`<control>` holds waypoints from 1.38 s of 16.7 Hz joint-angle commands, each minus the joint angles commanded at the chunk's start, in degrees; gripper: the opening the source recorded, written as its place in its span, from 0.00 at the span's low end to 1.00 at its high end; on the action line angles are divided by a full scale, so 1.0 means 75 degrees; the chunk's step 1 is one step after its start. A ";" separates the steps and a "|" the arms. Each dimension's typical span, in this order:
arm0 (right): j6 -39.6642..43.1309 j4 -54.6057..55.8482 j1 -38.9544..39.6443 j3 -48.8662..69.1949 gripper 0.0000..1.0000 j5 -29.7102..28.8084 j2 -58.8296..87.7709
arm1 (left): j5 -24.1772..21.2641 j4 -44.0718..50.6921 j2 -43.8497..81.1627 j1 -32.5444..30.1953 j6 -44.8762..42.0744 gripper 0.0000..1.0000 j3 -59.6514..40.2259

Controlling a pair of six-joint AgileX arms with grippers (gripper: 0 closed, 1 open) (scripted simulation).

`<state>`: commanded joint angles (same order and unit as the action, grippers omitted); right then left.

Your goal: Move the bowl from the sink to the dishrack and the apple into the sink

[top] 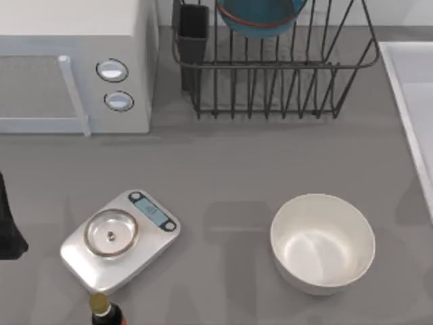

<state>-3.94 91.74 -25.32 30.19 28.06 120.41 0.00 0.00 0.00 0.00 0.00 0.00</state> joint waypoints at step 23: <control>0.0414 0.1017 -0.0658 -0.0288 1.00 0.0020 0.0878 | 0.0000 0.0000 0.0000 0.0000 0.0000 1.00 0.0000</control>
<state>-0.83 99.37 -30.25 28.04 28.21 126.99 0.00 0.00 0.00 0.00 0.00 0.00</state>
